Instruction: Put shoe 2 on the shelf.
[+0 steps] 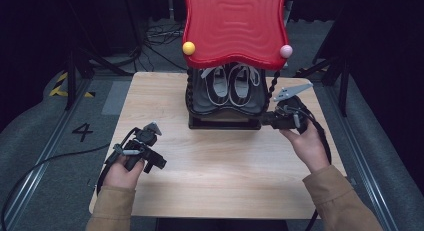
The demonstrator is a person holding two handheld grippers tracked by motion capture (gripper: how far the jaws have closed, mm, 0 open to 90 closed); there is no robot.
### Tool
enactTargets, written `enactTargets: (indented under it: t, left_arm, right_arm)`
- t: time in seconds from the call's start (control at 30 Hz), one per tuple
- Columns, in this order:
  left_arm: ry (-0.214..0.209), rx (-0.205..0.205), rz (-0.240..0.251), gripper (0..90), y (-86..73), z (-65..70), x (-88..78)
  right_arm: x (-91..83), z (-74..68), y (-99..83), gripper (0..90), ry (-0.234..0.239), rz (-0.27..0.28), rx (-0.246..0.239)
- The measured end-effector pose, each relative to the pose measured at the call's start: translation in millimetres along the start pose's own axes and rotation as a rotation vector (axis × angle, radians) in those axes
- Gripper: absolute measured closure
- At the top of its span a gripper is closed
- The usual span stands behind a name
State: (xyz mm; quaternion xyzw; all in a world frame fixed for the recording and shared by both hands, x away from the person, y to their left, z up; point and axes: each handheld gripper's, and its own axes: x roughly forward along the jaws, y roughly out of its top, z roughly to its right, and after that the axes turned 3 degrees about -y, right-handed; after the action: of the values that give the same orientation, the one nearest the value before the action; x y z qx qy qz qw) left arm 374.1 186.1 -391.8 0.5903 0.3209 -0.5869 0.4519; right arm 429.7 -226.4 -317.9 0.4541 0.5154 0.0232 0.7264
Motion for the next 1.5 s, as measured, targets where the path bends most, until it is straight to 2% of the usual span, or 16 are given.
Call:
enactTargets:
  t: [0.17, 0.37, 0.53, 0.63, 0.77, 0.87, 1.2, 1.3, 1.5]
  left_arm:
    - [0.001, 0.002, -0.002, 17.5, -0.3, 0.3, 0.3]
    - [0.000, 0.004, -0.002, 17.3, -0.8, -0.7, 0.1]
    - [0.001, 0.002, -0.003, 17.3, -1.5, -1.8, -0.1]
    - [0.000, 0.000, -0.005, 17.3, -1.7, -2.7, -0.7]
    - [0.001, -0.002, -0.001, 17.2, -1.8, -3.0, -1.0]
    - [-0.001, 0.005, -0.004, 17.2, -1.8, -2.7, -0.8]
    - [-0.001, 0.001, -0.005, 17.2, -1.6, -3.2, -0.5]
    - [0.001, 0.000, -0.006, 17.2, -1.3, -3.7, 0.8]
    - [0.000, 0.001, -0.014, 17.2, -0.5, -4.5, 3.8]
  right_arm:
    - [-12.7, 4.4, -21.5, 65.9, -0.004, -0.021, 0.013]
    - [-24.3, 14.4, -47.0, 61.1, -0.013, -0.048, 0.070]
    - [-29.9, 18.0, -62.6, 59.4, -0.033, -0.082, 0.103]
    - [-32.0, 19.3, -71.3, 57.4, -0.054, -0.124, 0.112]
    - [-36.0, 19.3, -81.6, 56.3, -0.069, -0.131, 0.145]
    - [-33.2, 21.1, -86.5, 54.2, -0.068, -0.176, 0.146]
    - [-23.0, 36.0, -112.6, 50.0, -0.068, -0.222, 0.211]
    - [-12.6, 39.7, -121.0, 49.6, -0.069, -0.270, 0.228]
    - [5.3, 41.5, -130.4, 48.8, -0.046, -0.331, 0.220]
